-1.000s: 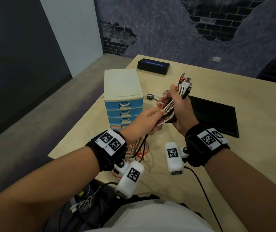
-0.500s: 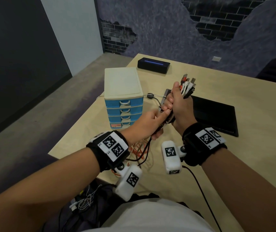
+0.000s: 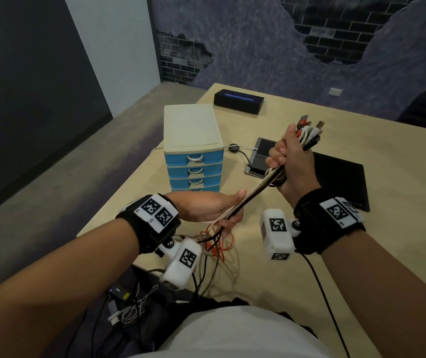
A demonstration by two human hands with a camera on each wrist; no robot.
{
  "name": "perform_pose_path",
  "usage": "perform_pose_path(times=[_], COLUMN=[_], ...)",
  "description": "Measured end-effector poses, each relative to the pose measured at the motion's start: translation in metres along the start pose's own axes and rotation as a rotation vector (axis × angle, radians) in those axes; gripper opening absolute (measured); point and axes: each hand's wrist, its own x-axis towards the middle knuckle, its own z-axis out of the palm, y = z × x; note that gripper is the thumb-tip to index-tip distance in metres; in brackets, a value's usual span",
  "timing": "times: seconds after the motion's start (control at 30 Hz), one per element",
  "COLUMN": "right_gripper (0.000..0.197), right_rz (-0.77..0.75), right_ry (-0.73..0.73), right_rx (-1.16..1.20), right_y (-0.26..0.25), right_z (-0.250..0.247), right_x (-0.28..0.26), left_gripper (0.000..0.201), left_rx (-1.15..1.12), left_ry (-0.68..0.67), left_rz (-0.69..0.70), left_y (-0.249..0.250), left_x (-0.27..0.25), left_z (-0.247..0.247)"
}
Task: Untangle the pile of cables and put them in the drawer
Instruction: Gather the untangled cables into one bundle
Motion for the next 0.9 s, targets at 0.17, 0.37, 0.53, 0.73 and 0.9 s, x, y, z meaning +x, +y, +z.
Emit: perform_pose_path(times=[0.17,0.37,0.53,0.73,0.9], right_gripper=[0.036,0.032,0.028,0.029,0.043], right_rz=[0.081,0.218,0.316,0.267,0.376], right_ry=[-0.035,-0.172,-0.372,-0.338,-0.404], right_rx=[0.149,0.128,-0.321,-0.649,-0.700], right_y=[-0.002,-0.003,0.006,0.014,0.011], right_z=[-0.004,-0.011,-0.012,-0.009,-0.007], right_x=[0.000,0.000,-0.011,-0.019,-0.023], left_gripper=[0.051,0.045,0.037,0.026,0.039], left_rx=[-0.102,-0.043,0.352,0.599,0.388], left_ry=[-0.055,0.101,0.376,0.697,0.819], left_rz=[0.008,0.027,0.065,0.140,0.343], left_y=[-0.011,-0.021,-0.012,-0.008,0.004], left_x=[-0.005,-0.006,-0.004,0.004,0.001], left_z=[-0.005,-0.015,-0.025,-0.022,-0.017])
